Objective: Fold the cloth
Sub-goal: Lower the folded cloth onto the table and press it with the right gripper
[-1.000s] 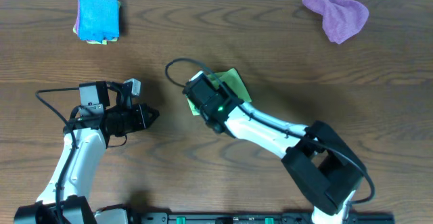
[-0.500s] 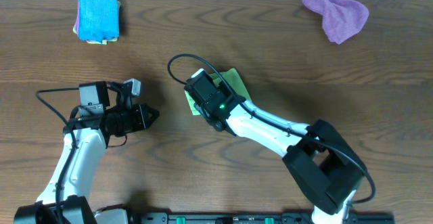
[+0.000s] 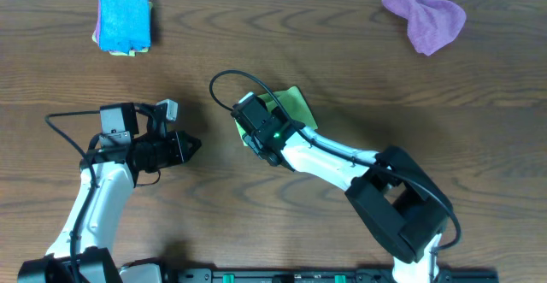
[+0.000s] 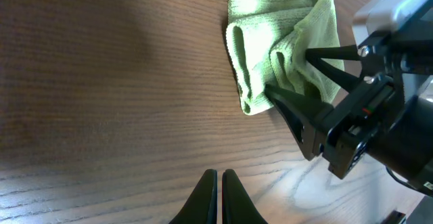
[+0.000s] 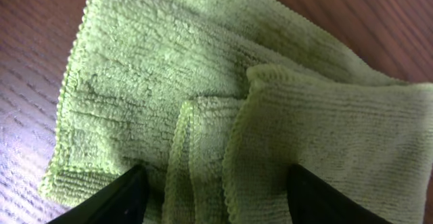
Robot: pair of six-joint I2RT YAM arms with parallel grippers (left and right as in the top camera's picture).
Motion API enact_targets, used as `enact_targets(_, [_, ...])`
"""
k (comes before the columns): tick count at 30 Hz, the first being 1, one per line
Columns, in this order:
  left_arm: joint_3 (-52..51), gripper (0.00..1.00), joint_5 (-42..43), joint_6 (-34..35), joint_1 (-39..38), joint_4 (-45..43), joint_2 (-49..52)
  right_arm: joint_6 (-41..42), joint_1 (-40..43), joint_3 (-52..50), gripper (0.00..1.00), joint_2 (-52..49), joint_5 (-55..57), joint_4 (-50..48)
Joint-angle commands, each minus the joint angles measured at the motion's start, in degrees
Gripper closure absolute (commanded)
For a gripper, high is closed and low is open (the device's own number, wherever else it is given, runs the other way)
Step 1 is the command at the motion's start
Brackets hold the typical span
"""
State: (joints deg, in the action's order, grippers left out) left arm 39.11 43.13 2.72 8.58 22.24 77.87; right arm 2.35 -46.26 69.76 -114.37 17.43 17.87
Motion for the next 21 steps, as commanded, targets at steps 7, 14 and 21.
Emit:
enact_targets(7, [0.0,0.94,0.4,-1.0,0.2,0.0,-0.7,0.8,2.5,1.2,0.37,-0.2,2.1,-0.4])
enact_targets(14, [0.0,0.94,0.4,-1.0,0.1,0.0,-0.7,0.8,2.8,2.2,0.48,-0.2,3.3,-0.3])
enact_targets(21, [0.1,0.94,0.4,-1.0,0.1,0.0,-0.7,0.8,2.8,4.0,0.99,-0.2,3.3,-0.4])
